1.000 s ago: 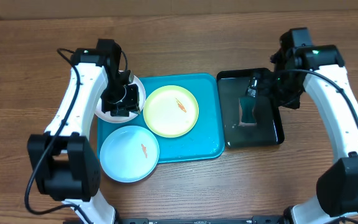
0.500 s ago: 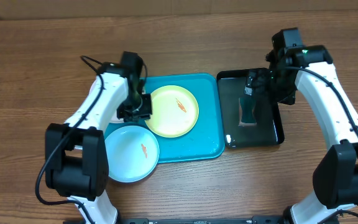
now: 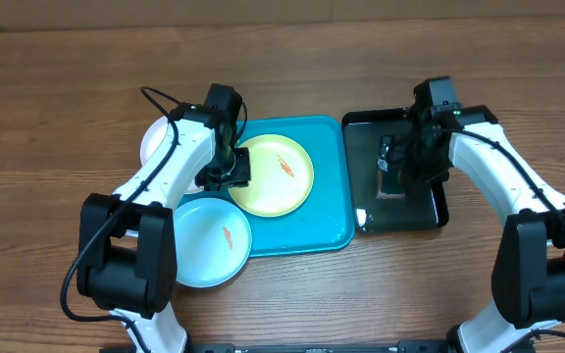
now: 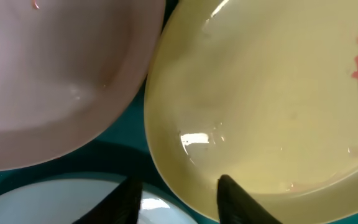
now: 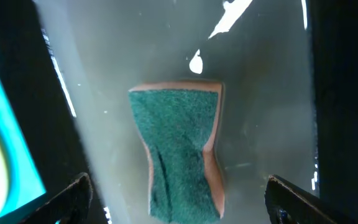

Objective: Clean dirty plates on tray and stack at the side

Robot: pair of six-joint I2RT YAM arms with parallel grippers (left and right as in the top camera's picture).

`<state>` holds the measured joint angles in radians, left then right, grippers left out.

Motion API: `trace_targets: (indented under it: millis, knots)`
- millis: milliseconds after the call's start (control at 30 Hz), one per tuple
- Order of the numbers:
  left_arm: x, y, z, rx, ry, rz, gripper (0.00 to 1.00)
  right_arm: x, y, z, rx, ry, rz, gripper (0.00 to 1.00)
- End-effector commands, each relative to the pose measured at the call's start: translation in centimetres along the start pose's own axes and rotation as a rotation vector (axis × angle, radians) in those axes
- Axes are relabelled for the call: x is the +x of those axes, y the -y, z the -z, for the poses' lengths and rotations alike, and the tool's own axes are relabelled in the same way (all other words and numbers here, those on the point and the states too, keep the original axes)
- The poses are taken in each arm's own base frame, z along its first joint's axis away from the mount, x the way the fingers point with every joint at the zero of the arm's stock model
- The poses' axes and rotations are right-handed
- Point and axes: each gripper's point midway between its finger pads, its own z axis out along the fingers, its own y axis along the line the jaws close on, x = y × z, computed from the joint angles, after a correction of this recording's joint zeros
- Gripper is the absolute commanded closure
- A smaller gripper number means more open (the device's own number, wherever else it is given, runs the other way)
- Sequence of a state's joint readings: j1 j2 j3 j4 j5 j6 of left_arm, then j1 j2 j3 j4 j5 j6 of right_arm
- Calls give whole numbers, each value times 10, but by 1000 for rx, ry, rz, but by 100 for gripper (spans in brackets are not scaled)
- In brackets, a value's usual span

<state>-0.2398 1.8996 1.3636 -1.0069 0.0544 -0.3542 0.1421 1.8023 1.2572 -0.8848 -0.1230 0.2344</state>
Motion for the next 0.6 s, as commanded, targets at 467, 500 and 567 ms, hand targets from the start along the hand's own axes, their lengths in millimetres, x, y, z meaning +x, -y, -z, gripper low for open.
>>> trace_targets:
  millis: [467, 500, 567]
  knots:
    - [-5, -6, -4, -30, 23, 31, 56, 1, 2, -11, 3, 21, 13, 9]
    - [-5, -6, -4, -30, 23, 31, 57, 1, 3, -11, 4, 19, 13, 9]
    - [-5, -7, -4, -31, 22, 32, 58, 3, 4, -13, 4, 17, 13, 9]
